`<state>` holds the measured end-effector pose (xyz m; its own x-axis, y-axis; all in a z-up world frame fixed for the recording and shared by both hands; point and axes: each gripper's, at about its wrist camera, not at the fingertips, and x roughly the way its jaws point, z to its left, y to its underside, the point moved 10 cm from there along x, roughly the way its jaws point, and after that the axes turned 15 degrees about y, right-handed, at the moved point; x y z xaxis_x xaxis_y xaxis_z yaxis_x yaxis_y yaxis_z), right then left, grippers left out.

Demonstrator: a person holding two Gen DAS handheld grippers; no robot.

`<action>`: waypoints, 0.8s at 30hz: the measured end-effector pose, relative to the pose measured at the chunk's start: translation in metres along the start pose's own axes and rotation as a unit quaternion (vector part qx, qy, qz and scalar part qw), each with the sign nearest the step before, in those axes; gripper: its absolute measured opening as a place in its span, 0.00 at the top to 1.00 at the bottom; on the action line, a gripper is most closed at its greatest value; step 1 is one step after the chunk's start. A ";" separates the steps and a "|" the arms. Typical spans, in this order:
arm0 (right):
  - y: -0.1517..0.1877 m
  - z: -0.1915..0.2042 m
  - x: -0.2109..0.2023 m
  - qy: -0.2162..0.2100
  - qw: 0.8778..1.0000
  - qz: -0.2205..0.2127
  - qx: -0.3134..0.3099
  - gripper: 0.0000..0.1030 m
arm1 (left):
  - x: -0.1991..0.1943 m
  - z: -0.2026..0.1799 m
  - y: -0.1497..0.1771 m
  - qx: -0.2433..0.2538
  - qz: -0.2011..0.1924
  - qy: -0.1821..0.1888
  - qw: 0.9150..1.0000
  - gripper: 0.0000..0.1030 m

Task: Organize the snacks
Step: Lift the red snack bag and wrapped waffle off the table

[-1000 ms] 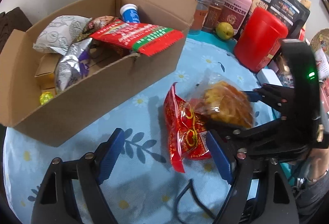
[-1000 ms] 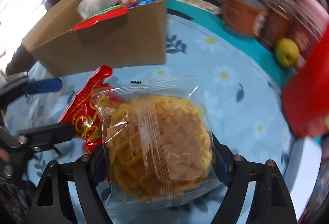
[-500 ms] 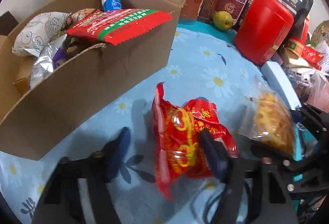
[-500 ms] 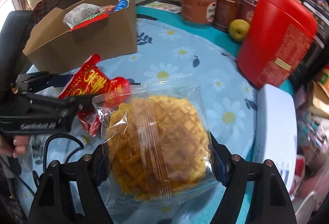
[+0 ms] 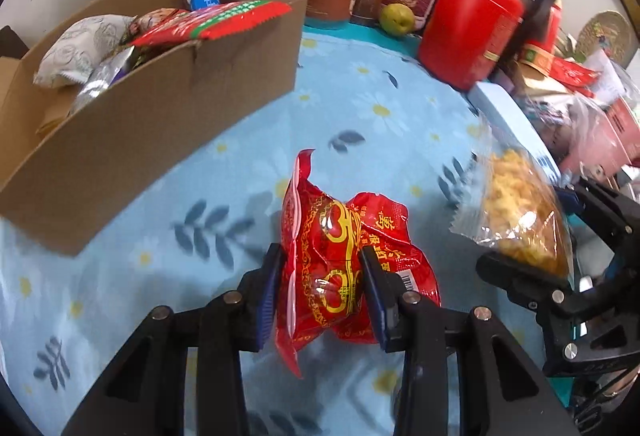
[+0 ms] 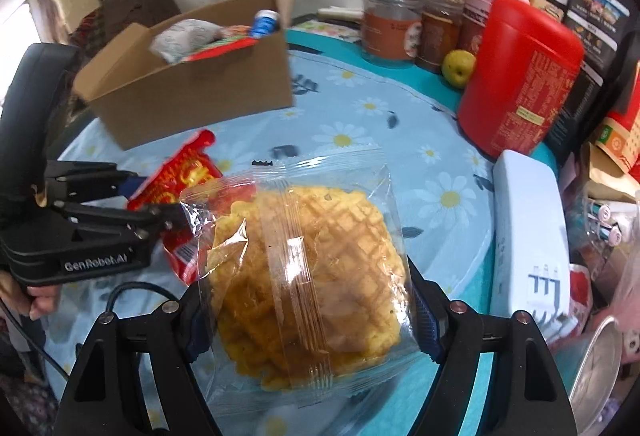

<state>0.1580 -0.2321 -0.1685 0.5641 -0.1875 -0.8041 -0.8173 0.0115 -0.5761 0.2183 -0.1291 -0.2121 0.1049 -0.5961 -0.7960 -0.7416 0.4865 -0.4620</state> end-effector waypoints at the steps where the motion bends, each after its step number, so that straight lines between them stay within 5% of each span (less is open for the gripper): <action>1: 0.002 0.003 -0.003 -0.002 1.000 -0.001 -0.001 0.23 | -0.004 -0.003 0.006 -0.002 0.000 0.001 1.000 0.63; 24: 0.075 0.079 -0.028 -0.059 0.997 0.029 -0.026 0.23 | -0.055 0.005 0.096 -0.040 0.005 -0.041 0.998 0.63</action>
<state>0.0895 -0.1483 -0.2007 0.5223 -0.0708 -0.8499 -0.8527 -0.0333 -0.5213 0.1447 -0.0459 -0.2149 0.1499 -0.5354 -0.8312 -0.7933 0.4366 -0.4243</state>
